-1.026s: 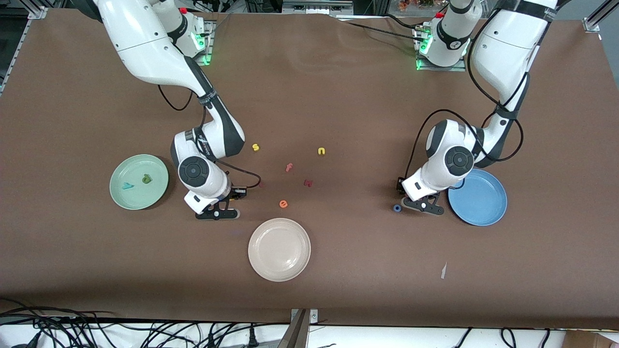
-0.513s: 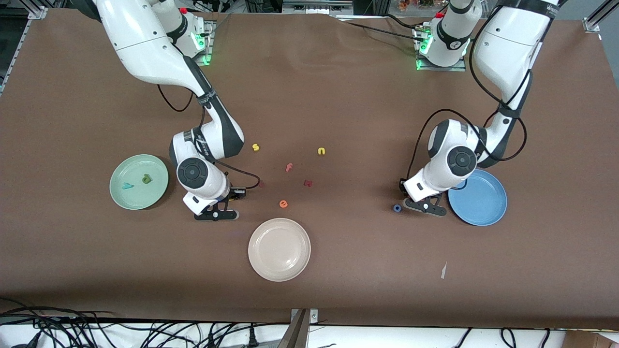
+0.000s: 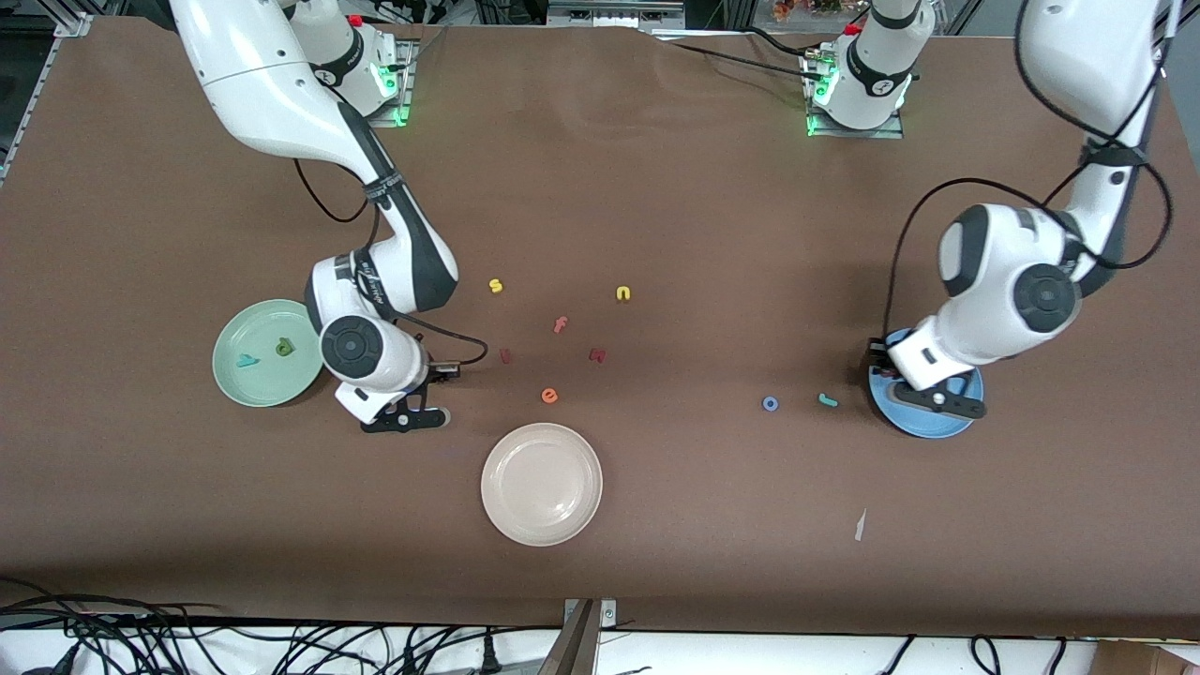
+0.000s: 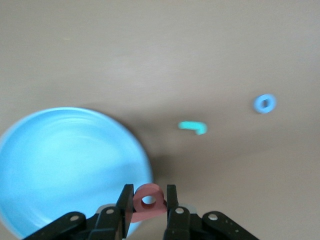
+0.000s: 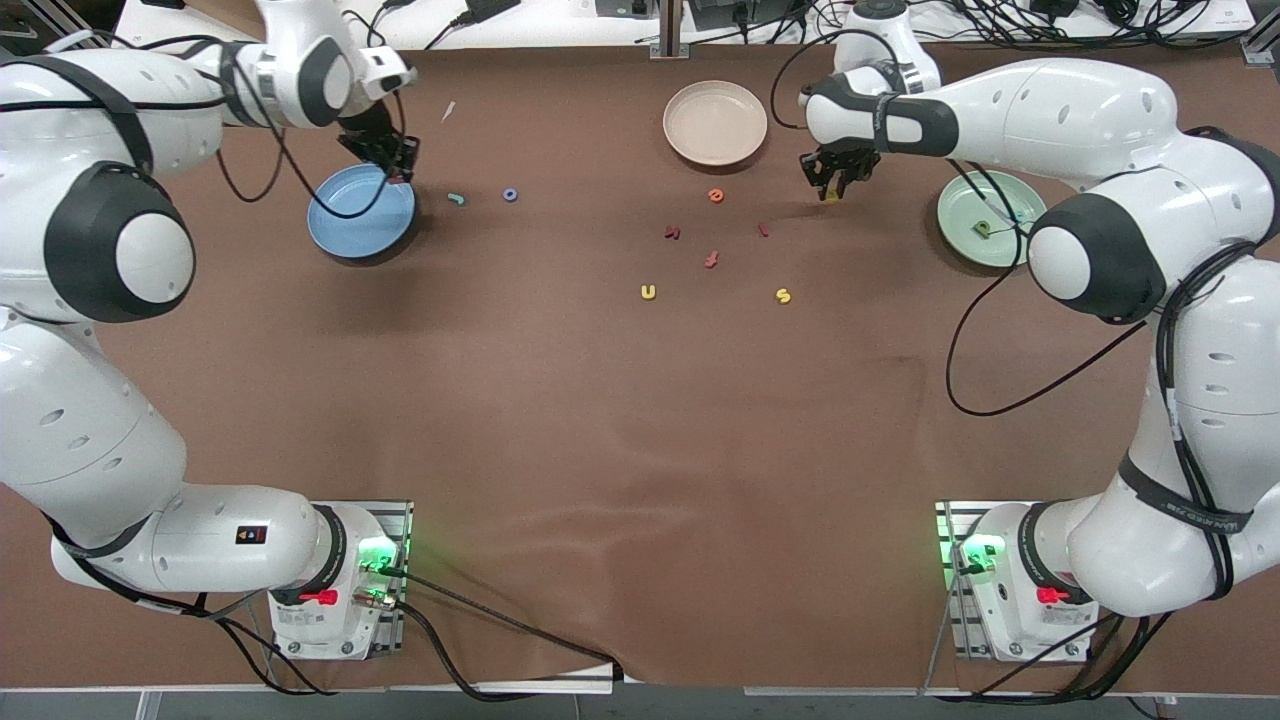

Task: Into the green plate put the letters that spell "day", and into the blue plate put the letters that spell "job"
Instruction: 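Carry the a to the green plate while the left gripper drops pink letter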

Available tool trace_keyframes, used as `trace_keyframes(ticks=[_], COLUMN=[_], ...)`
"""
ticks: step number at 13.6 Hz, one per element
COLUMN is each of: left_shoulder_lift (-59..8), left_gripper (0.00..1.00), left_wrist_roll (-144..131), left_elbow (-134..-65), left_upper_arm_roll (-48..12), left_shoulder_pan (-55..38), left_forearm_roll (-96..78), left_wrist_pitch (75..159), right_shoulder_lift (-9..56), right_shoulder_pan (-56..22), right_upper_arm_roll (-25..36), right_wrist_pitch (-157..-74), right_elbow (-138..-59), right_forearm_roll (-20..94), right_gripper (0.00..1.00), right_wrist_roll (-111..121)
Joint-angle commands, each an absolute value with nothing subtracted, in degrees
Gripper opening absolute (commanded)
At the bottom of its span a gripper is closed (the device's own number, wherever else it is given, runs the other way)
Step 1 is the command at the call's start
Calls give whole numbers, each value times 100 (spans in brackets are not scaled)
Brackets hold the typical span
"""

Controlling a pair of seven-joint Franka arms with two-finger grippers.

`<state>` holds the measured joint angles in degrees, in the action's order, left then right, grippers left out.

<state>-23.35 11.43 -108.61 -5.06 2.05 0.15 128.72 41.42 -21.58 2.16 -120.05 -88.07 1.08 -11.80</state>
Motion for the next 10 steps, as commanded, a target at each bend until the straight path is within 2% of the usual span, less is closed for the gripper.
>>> trace_keyframes(ticks=[1,2,3,4,7,10], left_shoulder_lift=[-2425,-2443,-2478,-2531,-2549,-2654], left_gripper=[33,53,86,91,90,73], left_wrist_roll=[1775,1767,1758,1749,1652,1626], left_elbow=[-10969,-10960,-10925,-10916,-10907,-10890], left_upper_arm_roll=[-414,-413,-413,-413,-422,-448], left_shoulder_pan=[430,422,422,404,177,-112], left_forearm_roll=[-26,-26,-44,-87,-114,-114], left_wrist_pitch=[12929,12929,12955,12999,13113,13271], right_shoulder_lift=[3719,3526,3298,3122,2770,2645], right_shoulder_pan=[-2074,-2074,-2074,-2074,-2074,-2074], right_upper_arm_roll=[456,579,745,947,1580,1933], right_wrist_pitch=[-11681,-11689,-11689,-11663,-11576,-11523], right_elbow=[-9113,-9349,-9578,-9728,-10115,-10354], right_forearm_roll=[167,167,167,167,167,184], right_gripper=[13,13,13,13,13,13], right_wrist_roll=[-477,-222,24,366,1299,1362])
